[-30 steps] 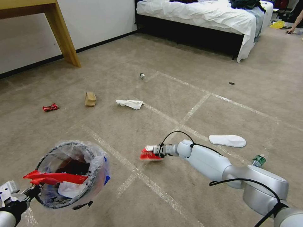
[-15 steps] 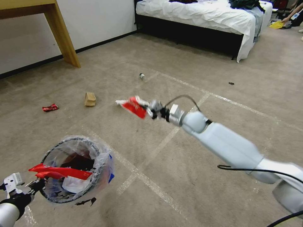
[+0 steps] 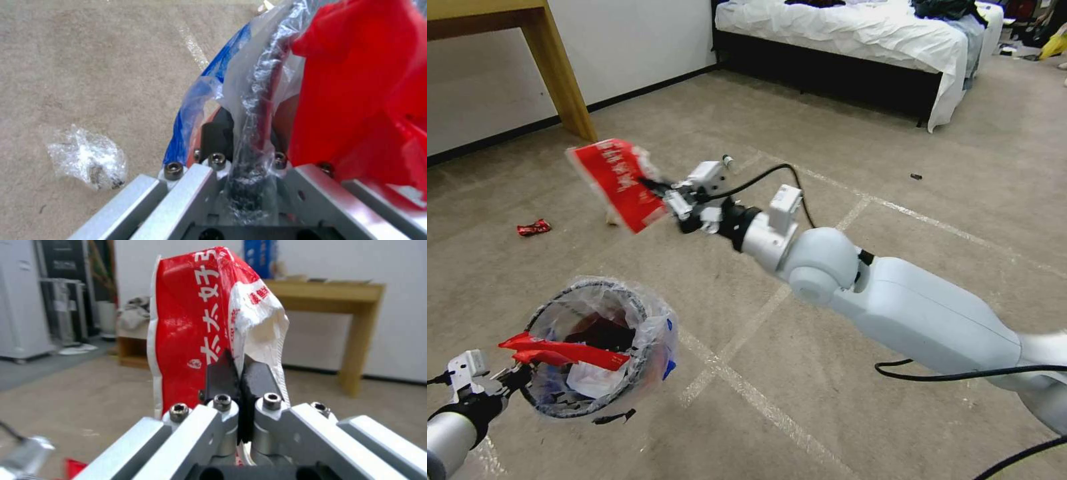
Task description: Pick up the trash bin and place the garbage on the floor into it.
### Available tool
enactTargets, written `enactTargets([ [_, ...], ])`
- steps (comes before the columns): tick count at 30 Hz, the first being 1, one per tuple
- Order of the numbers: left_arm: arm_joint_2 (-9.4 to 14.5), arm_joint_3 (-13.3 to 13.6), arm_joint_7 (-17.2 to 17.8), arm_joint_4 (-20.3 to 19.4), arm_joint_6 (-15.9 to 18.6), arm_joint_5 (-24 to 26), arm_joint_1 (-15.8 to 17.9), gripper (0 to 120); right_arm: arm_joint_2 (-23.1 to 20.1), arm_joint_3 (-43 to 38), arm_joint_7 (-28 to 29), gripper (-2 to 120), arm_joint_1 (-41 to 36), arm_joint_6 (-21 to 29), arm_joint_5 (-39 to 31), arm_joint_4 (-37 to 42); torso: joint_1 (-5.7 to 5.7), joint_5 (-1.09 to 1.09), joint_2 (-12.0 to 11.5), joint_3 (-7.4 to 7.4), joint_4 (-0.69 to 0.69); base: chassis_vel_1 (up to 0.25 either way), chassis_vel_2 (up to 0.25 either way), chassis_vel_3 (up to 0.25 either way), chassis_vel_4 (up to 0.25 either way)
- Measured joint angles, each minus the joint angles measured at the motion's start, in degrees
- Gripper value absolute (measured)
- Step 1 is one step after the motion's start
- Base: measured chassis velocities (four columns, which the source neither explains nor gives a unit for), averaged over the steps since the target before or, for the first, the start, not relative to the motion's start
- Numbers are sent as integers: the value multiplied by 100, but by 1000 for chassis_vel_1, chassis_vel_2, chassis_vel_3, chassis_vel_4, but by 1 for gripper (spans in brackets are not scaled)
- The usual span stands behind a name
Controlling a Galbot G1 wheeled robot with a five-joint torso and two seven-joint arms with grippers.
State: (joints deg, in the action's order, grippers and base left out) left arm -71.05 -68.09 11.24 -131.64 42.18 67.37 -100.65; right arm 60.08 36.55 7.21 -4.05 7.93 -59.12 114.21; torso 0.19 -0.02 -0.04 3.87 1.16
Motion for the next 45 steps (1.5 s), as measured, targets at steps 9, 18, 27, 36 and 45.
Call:
enactTargets([
  [9, -6, -29, 24, -14, 0, 46, 53, 1, 738, 999, 508, 0, 258, 407, -172, -145, 0, 0, 0, 0, 0, 0, 0, 0, 0],
  [18, -38, -48, 57, -30, 0, 86, 122, 1, 994, 1812, 633, 0, 343, 616, 66, -548, 0, 0, 0, 0, 0, 0, 0, 0, 0],
  [27, -62, -79, 99, -103, 0, 172, 162, 1, 1060, 2381, 702, 0, 399, 701, 327, -669, 0, 1, 0, 0, 0, 0, 0, 0, 0],
  [36, -123, -112, 103, -169, -2, 195, 125, 1, 1208, 2555, 702, 0, 433, 705, 466, -784, 0, 1, 0, 0, 0, 0, 0, 0, 0],
  [45, -159, -112, 93, -193, -4, 207, 125, 1, 1296, 2632, 678, 0, 445, 685, 611, -935, 0, 1, 0, 0, 0, 0, 0, 0, 0],
])
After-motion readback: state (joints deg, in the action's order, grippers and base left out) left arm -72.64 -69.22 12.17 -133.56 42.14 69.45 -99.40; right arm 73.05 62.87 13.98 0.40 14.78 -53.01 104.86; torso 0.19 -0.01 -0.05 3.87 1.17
